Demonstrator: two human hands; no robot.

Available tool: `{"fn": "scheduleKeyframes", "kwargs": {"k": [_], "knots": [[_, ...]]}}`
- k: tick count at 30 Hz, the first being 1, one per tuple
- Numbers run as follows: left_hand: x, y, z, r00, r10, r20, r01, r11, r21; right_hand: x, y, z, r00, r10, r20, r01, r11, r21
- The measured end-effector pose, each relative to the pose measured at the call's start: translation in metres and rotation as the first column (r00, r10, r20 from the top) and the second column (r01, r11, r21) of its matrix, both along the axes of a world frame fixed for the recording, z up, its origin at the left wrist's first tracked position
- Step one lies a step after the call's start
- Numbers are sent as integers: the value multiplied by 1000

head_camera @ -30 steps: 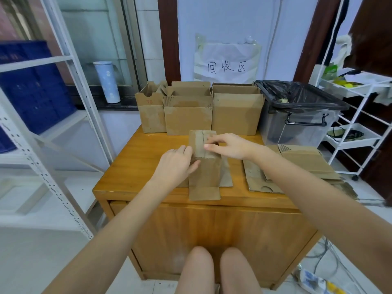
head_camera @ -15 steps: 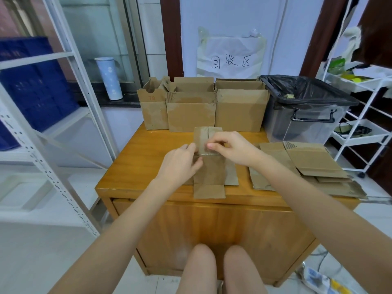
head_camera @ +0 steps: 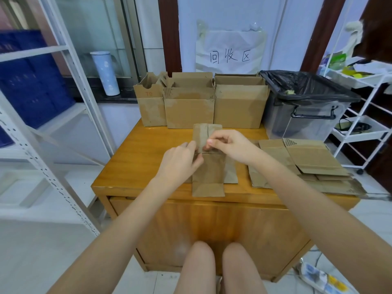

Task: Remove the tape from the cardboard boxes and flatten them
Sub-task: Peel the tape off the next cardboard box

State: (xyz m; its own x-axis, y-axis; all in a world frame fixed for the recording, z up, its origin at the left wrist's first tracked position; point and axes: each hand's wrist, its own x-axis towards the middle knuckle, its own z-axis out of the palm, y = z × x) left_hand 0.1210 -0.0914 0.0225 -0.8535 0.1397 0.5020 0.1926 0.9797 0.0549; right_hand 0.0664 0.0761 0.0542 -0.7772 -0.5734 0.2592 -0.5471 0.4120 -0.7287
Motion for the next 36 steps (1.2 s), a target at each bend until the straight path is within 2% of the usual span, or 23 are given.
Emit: {"fn": "scheduleKeyframes", "kwargs": {"k": [4, 8, 14, 18, 19, 21, 22, 24, 26, 28, 31, 36], "knots": [[2, -1, 0, 994, -65, -90, 52, 990, -134, 2, -1, -2, 999, 10, 39, -8, 999, -36], [1, 1, -1, 988, -37, -153, 1, 974, -226, 0, 3, 1, 994, 38, 98, -36, 999, -24], [1, 10, 2, 989, -44, -139, 12, 974, -224, -7, 1, 9, 993, 25, 117, -36, 995, 89], [-2, 12, 7, 990, 24, -141, -71, 939, -336, -7, 0, 9, 993, 17, 117, -31, 992, 120], [0, 13, 10, 994, 43, -103, -76, 937, -340, -6, 0, 9, 993, 13, 116, -28, 991, 130], [-3, 11, 8, 999, 32, -28, -39, 957, -286, -4, 0, 11, 994, 5, 111, -22, 989, 146], [-3, 8, 8, 998, 52, 37, -44, 979, -201, -3, 1, 11, 994, 5, 113, -21, 990, 142], [0, 3, 10, 994, -9, 108, 10, 1000, -3, -2, 2, 11, 992, 10, 123, -25, 993, 116], [3, -3, 8, 986, -56, 155, 41, 994, 98, -1, 3, 12, 992, 14, 129, -28, 994, 104], [3, -7, 3, 982, -80, 173, 60, 991, 119, 0, 2, 13, 991, 16, 136, -29, 994, 101], [1, -12, -2, 987, -117, 111, 98, 982, 159, 1, 0, 12, 988, 17, 156, -31, 996, 87], [4, -15, 0, 978, -180, 101, 169, 980, 106, 1, 3, 11, 984, 12, 175, -24, 998, 66]]}}
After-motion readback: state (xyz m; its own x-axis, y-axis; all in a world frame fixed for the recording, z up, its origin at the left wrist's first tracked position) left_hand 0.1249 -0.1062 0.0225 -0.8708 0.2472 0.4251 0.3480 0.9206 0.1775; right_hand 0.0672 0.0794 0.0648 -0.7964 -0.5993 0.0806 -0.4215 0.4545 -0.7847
